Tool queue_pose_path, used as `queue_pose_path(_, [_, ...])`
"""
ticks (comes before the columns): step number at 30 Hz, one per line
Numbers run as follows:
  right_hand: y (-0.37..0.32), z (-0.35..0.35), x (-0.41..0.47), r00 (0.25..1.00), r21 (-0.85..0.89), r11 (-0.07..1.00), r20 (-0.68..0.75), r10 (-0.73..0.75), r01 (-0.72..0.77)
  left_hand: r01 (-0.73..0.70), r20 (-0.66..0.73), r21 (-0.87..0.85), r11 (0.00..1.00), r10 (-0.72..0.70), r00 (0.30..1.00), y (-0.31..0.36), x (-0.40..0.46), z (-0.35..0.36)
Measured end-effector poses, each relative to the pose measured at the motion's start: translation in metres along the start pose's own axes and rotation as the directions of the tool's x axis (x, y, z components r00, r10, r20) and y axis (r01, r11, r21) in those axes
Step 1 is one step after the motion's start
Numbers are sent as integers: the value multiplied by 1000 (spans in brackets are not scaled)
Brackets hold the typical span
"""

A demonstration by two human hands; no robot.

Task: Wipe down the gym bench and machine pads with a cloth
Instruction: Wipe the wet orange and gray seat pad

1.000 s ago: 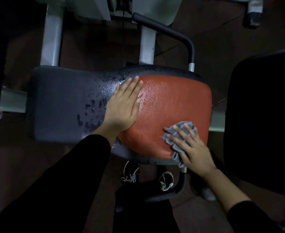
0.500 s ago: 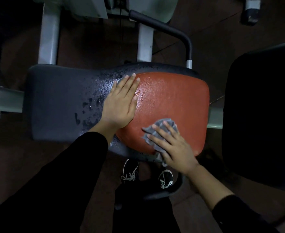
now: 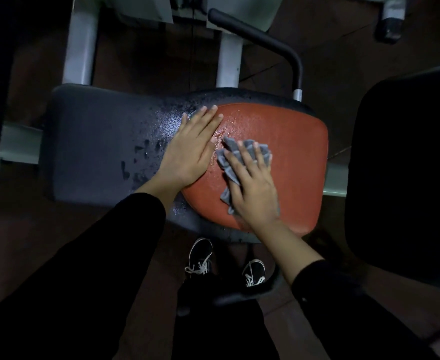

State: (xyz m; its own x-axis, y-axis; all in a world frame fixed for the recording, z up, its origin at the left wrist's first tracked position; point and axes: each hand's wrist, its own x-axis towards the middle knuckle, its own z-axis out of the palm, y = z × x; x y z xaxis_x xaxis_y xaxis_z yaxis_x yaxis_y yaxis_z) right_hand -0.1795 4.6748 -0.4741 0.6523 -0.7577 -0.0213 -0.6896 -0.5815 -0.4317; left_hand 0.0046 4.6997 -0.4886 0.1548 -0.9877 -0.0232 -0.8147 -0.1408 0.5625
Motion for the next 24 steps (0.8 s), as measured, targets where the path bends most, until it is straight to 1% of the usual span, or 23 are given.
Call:
queue_pose_path(2, [-10, 6, -1, 999, -7, 999, -21, -43, 42, -29, 16, -70, 997, 30, 999, -8, -6, -4])
queue_pose_path(5, [-7, 8, -2, 996, -19, 997, -39, -77, 77, -64, 25, -72, 995, 66, 997, -15, -14, -7])
queue_pose_path(9, [-13, 9, -3, 996, -34, 997, -65, -66, 63, -68, 19, -104, 992, 70, 997, -20, -14, -5])
queue_pose_path(11, [-20, 11, -7, 990, -24, 992, -62, -125, 124, -70, 30, -128, 989, 75, 997, -24, -14, -4])
queue_pose_path(13, [-25, 16, -16, 962, -44, 962, -19, -271, 270, -75, 44, -143, 987, 82, 996, -26, -14, -4])
queue_pose_path(15, [-24, 21, -32, 909, -67, 907, 65, -411, 415, -72, 51, -149, 986, 81, 995, -25, -14, -5])
queue_pose_path(18, [-4, 20, -57, 793, -80, 797, 202, -575, 599, -71, 52, -136, 988, 79, 996, -24, -15, -6])
queue_pose_path(20, [24, 12, -67, 719, -139, 716, 291, -631, 685, -74, 52, -124, 989, 81, 995, -25, -16, -7])
queue_pose_path(21, [38, 5, -69, 702, -159, 695, 319, -636, 702, -76, 52, -121, 990, 83, 995, -25, -15, -6])
queue_pose_path(22, [50, -2, -69, 703, -164, 695, 331, -630, 700, -76, 52, -119, 990, 82, 995, -25, -15, -6])
queue_pose_path(24, [65, -14, -60, 756, -139, 758, 304, -580, 637, -77, 47, -106, 991, 83, 995, -25, -15, -4])
